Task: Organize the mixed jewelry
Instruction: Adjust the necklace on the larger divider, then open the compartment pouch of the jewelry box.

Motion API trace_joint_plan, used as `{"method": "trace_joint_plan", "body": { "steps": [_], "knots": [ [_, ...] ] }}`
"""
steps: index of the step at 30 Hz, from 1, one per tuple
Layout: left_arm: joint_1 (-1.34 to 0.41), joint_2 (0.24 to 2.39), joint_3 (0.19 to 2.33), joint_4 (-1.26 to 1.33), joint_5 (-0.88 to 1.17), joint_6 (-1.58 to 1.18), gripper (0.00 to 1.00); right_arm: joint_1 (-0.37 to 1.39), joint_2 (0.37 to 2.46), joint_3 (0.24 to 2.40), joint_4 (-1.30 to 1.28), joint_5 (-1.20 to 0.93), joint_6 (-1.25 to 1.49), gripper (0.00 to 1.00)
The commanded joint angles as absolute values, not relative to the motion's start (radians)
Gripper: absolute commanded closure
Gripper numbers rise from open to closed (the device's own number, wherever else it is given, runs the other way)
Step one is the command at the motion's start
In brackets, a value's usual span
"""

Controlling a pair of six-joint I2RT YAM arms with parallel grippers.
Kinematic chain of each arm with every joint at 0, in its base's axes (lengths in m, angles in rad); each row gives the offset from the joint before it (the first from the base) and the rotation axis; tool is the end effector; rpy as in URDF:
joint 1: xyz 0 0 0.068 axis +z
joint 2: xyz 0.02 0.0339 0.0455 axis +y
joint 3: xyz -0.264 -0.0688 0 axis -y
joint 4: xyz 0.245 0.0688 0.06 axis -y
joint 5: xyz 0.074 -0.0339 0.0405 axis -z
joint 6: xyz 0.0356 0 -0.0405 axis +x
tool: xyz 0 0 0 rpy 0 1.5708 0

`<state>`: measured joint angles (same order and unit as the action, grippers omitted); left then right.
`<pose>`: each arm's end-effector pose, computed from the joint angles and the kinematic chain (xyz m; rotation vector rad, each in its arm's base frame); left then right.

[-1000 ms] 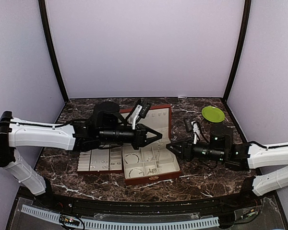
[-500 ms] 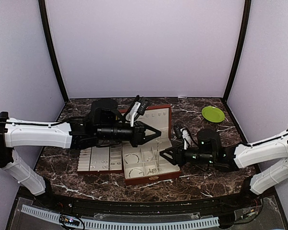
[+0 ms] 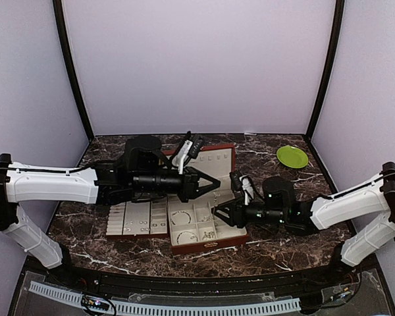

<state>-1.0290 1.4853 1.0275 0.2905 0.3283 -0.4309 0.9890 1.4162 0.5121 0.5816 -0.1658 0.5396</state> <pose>0.1706 -0.3057 0.3041 0.8199 1.7498 -1.3149 0.1498 0.2384 0.1843 -0.5822 1.9913 1.1564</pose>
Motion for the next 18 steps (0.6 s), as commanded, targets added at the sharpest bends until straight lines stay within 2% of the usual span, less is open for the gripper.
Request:
{"method": "trace_joint_plan", "body": {
  "steps": [1, 5, 14, 18],
  "knots": [
    [-1.020, 1.429, 1.051, 0.291, 0.326, -0.436, 1.00, 0.997, 1.439, 0.542, 0.648, -0.149, 0.543, 0.62],
    [-1.019, 1.416, 1.043, 0.293, 0.321, -0.437, 1.00, 0.997, 1.457, 0.541, 0.682, -0.117, 0.553, 0.69],
    [-1.012, 1.365, 0.972, 0.320, 0.288, -0.461, 1.00, 0.979, 1.428, 0.520, 0.725, -0.069, 0.571, 1.00],
    [-1.003, 1.333, 0.923, 0.323, 0.259, -0.471, 1.00, 0.968, 1.352, 0.541, 0.626, -0.013, 0.537, 1.00]
  ]
}}
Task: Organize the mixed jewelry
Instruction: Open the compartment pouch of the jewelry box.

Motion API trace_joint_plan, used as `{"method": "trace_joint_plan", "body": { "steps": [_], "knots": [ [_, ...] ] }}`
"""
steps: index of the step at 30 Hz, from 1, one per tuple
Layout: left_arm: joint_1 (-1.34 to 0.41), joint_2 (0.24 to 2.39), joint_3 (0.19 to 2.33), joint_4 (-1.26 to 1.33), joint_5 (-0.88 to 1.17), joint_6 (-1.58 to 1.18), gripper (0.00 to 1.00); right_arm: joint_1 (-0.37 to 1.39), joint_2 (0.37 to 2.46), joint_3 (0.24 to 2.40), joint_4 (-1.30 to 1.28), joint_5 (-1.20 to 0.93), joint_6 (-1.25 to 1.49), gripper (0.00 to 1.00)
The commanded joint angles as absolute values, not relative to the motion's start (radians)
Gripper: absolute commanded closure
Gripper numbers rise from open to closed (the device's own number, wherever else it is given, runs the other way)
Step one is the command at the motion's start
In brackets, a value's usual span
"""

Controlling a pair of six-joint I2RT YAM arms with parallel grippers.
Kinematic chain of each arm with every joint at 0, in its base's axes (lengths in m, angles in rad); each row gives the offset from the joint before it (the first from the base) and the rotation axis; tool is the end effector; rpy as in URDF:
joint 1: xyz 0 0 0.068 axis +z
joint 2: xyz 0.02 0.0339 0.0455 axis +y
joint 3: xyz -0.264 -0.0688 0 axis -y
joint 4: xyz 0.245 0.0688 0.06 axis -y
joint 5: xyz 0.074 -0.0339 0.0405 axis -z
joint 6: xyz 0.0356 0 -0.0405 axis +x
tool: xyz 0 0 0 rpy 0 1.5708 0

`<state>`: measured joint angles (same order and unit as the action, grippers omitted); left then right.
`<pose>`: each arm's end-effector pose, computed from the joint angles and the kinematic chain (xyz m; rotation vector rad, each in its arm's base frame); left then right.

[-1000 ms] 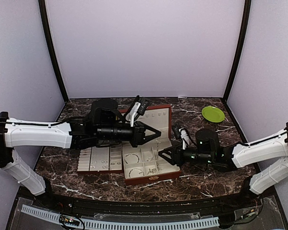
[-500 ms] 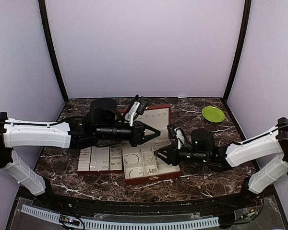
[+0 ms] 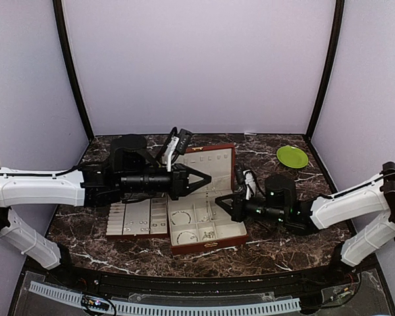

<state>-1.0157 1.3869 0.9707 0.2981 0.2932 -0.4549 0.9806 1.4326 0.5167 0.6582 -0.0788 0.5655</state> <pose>0.1638 -0.2837 0.3161 0.7487 1.7188 -1.3113 0.1570 0.2394 0.1893 -0.4689 1.9335 1.1262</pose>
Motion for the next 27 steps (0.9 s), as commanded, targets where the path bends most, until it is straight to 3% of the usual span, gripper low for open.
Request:
{"method": "trace_joint_plan", "body": {
  "steps": [1, 13, 15, 17, 20, 27],
  "knots": [
    [-1.000, 1.325, 0.905, 0.327, 0.242, -0.472, 1.00, 0.963, 1.329, 0.550, 0.587, 0.009, 0.530, 1.00],
    [-0.960, 1.415, 0.836, 0.349, 0.225, -0.415, 0.99, 0.948, 1.213, 0.831, 0.073, 0.208, 0.476, 1.00],
    [-0.956, 1.431, 0.852, 0.333, 0.205, -0.393, 0.86, 0.948, 1.227, 0.882, 0.019, 0.226, 0.477, 1.00],
    [-0.955, 1.438, 0.863, 0.315, 0.171, -0.357, 0.65, 0.946, 1.242, 0.930, -0.034, 0.244, 0.478, 1.00],
    [-0.950, 1.440, 0.878, 0.273, 0.116, -0.300, 0.52, 0.947, 1.260, 0.990, -0.090, 0.265, 0.476, 1.00],
    [-0.937, 1.446, 0.878, 0.227, -0.031, -0.123, 0.48, 0.942, 1.284, 1.069, -0.152, 0.273, 0.461, 1.00]
  ]
}}
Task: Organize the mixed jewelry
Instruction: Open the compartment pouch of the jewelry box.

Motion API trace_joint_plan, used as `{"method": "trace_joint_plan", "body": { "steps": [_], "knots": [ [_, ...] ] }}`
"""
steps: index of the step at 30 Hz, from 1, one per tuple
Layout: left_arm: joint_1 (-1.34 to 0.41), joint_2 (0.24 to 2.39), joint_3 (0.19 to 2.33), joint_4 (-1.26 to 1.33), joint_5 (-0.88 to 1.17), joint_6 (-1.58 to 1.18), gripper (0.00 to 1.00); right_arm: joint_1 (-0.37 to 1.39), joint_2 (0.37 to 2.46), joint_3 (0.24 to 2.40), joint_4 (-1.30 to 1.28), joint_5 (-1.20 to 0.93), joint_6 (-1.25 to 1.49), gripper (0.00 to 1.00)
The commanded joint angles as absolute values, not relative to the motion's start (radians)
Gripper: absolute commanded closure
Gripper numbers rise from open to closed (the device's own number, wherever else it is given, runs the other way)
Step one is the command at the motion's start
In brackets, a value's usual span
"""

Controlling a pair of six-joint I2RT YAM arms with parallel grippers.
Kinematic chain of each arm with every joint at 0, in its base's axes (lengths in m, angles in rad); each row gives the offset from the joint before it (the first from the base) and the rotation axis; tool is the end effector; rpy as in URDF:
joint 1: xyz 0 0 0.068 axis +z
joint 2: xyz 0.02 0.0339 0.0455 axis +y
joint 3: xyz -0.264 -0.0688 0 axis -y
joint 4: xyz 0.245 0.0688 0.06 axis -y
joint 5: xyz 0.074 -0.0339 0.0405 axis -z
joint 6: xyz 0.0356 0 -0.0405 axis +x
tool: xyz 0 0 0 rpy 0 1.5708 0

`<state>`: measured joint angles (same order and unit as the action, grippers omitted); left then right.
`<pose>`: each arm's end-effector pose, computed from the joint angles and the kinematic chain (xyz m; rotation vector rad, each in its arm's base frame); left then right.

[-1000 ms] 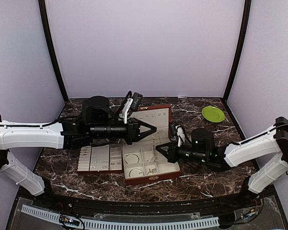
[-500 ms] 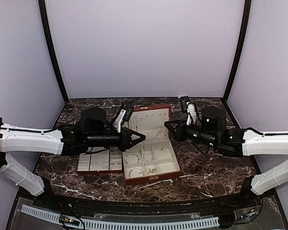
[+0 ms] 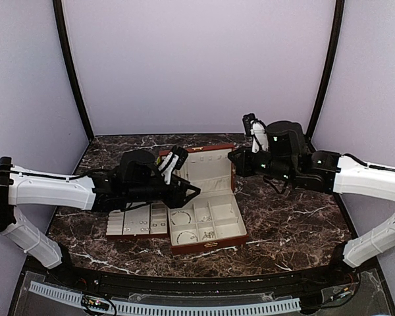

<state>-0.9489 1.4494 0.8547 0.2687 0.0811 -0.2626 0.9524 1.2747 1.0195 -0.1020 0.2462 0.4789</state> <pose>0.1889 -0.2685 0.2529 0.7271 1.8621 -0.8830 0.1792 0.2369 0.3243 -0.2987 1.9621 0.7160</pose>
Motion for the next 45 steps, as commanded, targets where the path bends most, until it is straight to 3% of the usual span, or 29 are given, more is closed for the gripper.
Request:
{"method": "trace_joint_plan", "body": {
  "steps": [1, 16, 34, 40, 45],
  "knots": [
    [-0.935, 1.451, 0.880, 0.224, -0.046, -0.095, 0.48, 0.941, 1.285, 1.072, -0.153, 0.272, 0.458, 1.00],
    [-0.926, 1.604, 0.963, 0.190, -0.231, 0.194, 0.59, 0.925, 1.288, 1.104, -0.137, 0.189, 0.450, 1.00],
    [-0.925, 1.705, 0.971, 0.186, -0.273, 0.232, 0.68, 0.916, 1.319, 1.115, -0.101, 0.130, 0.458, 1.00],
    [-0.925, 1.725, 0.960, 0.179, -0.282, 0.222, 0.75, 0.914, 1.323, 1.127, -0.100, 0.124, 0.455, 1.00],
    [-0.927, 1.719, 0.953, 0.178, -0.274, 0.216, 0.87, 0.913, 1.334, 1.148, -0.094, 0.114, 0.451, 1.00]
  ]
}}
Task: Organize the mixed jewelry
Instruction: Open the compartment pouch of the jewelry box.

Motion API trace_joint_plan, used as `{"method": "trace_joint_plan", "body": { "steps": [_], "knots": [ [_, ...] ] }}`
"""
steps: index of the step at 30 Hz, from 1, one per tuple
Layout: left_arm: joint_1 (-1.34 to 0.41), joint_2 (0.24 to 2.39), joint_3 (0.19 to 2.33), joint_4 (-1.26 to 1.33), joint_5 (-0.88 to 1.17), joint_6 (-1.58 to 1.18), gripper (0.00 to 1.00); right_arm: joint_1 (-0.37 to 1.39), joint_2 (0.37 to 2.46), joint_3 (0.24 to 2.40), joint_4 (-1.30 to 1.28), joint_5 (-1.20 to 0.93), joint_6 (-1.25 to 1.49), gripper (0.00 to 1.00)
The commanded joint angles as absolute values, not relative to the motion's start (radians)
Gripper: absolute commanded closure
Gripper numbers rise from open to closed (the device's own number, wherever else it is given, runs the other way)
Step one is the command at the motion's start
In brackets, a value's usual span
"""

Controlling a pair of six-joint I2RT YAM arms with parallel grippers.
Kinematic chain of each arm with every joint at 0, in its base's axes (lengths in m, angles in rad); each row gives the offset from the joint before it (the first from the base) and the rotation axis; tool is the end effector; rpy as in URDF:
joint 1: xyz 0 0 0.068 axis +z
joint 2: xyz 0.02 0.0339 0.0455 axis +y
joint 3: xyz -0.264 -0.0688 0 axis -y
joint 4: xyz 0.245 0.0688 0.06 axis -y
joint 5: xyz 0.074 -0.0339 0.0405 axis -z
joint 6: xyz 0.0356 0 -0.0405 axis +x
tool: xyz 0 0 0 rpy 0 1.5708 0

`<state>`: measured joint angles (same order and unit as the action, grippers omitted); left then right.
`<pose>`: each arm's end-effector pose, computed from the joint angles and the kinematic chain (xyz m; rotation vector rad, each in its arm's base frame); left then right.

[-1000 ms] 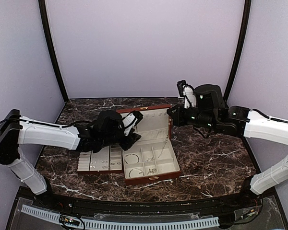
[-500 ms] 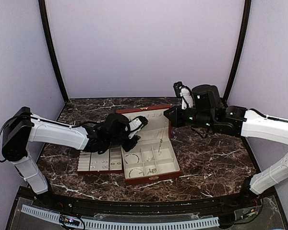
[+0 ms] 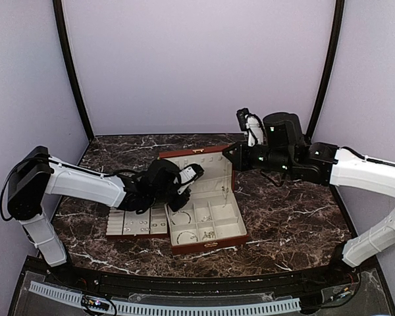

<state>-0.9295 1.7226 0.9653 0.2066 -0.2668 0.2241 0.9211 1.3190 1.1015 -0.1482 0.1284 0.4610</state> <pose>0.2298 -0.2921 0.1931 1.0117 1.8437 -0.1411 0.1902 0.2429 0.3358 -0.3728 1.9825 0.7837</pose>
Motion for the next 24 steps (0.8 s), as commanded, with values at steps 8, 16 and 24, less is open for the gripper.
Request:
{"method": "trace_joint_plan", "body": {
  "steps": [8, 16, 24],
  "knots": [
    [-0.931, 1.685, 0.922, 0.189, -0.256, 0.201, 1.00, 0.913, 1.380, 1.256, -0.115, 0.107, 0.415, 1.00],
    [-0.934, 1.642, 0.918, 0.198, -0.243, 0.181, 0.89, 0.913, 1.445, 1.370, -0.125, 0.099, 0.382, 1.00],
    [-0.934, 1.604, 0.965, 0.186, -0.215, 0.191, 0.69, 0.913, 1.479, 1.431, -0.137, 0.119, 0.367, 1.00]
  ]
}}
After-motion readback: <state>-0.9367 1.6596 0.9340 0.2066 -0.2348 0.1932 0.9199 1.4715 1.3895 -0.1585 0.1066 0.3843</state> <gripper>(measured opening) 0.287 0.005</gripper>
